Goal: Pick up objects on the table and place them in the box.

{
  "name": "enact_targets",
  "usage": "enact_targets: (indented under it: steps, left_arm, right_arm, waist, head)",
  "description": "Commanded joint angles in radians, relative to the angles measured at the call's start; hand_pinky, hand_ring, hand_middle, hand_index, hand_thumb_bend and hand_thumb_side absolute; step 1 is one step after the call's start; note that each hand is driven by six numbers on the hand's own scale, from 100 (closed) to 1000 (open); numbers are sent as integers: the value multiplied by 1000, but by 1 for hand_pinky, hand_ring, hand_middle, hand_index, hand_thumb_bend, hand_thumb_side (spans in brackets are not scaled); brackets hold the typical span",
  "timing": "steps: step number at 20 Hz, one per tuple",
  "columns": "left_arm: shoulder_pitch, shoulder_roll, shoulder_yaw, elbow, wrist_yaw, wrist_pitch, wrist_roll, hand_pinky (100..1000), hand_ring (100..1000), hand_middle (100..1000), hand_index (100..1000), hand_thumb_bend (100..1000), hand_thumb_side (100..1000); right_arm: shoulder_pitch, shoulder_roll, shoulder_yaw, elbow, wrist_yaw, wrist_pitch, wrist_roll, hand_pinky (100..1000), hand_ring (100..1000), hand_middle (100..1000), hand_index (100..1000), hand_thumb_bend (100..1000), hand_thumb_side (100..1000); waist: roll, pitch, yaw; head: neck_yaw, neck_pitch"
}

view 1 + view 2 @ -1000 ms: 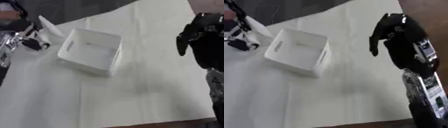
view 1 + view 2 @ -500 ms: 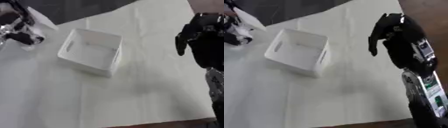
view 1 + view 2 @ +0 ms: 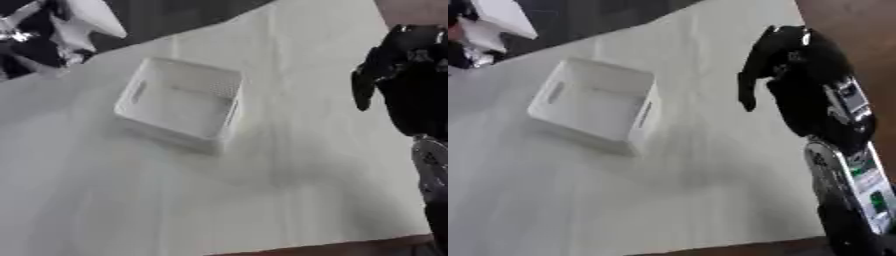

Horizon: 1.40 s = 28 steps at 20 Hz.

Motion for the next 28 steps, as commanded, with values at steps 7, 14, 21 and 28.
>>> enact_targets:
  steps: [7, 14, 21, 28]
  left_arm:
    - [-33, 20, -36, -83, 18, -45, -4, 100, 119, 112, 237, 135, 100]
    - [-43, -16, -61, -74, -10, -63, -22, 100, 119, 114, 238, 135, 100]
    - [-38, -39, -77, -50, -26, -74, -31, 100, 129, 128, 252, 173, 100]
    - [-23, -51, -100, -25, -18, -138, -116, 102, 299, 312, 415, 508, 113]
  right_arm:
    - [-10, -8, 2, -10, -2, 12, 5, 248, 413, 512, 725, 100, 815]
    - [-11, 4, 3, -10, -4, 21, 8, 249, 413, 512, 726, 100, 811]
    - [-14, 11, 2, -10, -6, 24, 8, 249, 414, 513, 727, 100, 809]
    - [-16, 14, 1, -10, -5, 24, 11, 249, 414, 513, 728, 100, 807]
  waist:
    - [13, -27, -35]
    - [17, -27, -71]
    - [18, -24, -91]
    - [18, -20, -95]
  head:
    - [3, 0]
    - [26, 0]
    - [39, 0]
    - [47, 0]
